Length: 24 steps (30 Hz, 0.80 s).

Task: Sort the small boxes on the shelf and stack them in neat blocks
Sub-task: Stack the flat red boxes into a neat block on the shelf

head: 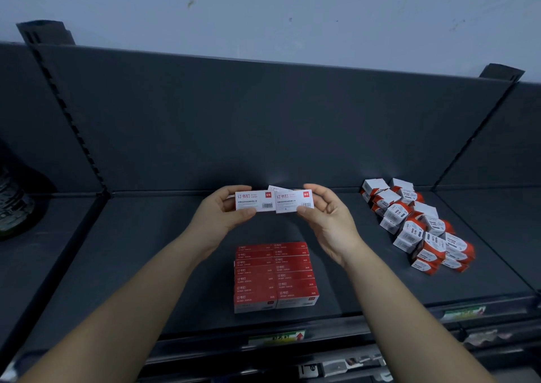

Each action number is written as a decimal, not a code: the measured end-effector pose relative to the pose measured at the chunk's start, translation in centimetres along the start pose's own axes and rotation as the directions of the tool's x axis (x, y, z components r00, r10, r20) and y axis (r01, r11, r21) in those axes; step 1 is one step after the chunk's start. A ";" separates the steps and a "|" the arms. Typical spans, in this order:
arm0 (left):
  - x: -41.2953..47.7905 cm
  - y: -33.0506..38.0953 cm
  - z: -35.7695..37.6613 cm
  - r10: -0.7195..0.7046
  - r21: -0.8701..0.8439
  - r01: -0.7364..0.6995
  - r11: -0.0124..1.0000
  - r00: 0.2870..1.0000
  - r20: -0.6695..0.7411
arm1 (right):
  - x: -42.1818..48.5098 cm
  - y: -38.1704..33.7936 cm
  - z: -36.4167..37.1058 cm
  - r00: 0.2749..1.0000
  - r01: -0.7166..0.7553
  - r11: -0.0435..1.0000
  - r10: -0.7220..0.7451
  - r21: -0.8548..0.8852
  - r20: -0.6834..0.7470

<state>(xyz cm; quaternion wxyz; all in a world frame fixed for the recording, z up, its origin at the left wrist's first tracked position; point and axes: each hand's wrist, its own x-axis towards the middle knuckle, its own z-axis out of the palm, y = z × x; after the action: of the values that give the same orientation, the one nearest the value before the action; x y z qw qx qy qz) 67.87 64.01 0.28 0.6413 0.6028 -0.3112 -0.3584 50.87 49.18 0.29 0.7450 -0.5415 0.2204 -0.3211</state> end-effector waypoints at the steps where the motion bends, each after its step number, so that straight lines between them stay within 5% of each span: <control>1: 0.0 0.0 0.0 -0.005 -0.005 0.005 1.000 1.000 0.003 | 0.0 0.1 0.0 1.000 -0.002 1.000 0.002 0.003 0.003; 11: 0.1 -0.2 0.3 0.021 0.032 -0.021 0.999 1.000 0.008 | 0.2 0.0 -0.3 0.999 -0.019 1.000 0.018 0.002 0.033; 18: 0.5 -0.3 0.5 0.063 0.116 -0.064 0.991 0.998 0.011 | 0.9 0.4 -0.7 0.999 -0.025 0.990 0.030 -0.142 0.036; 24: 1.5 -2.6 -0.2 -0.034 0.222 0.045 0.974 0.998 -0.054 | 1.4 1.7 -1.3 1.000 -0.027 0.951 0.023 -0.307 -0.017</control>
<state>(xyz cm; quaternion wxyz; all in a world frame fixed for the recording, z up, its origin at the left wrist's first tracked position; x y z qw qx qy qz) 68.68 62.83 -2.36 0.5699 0.6859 -0.3213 -0.3186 51.39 47.63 -1.73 0.6543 -0.6458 0.2794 -0.2770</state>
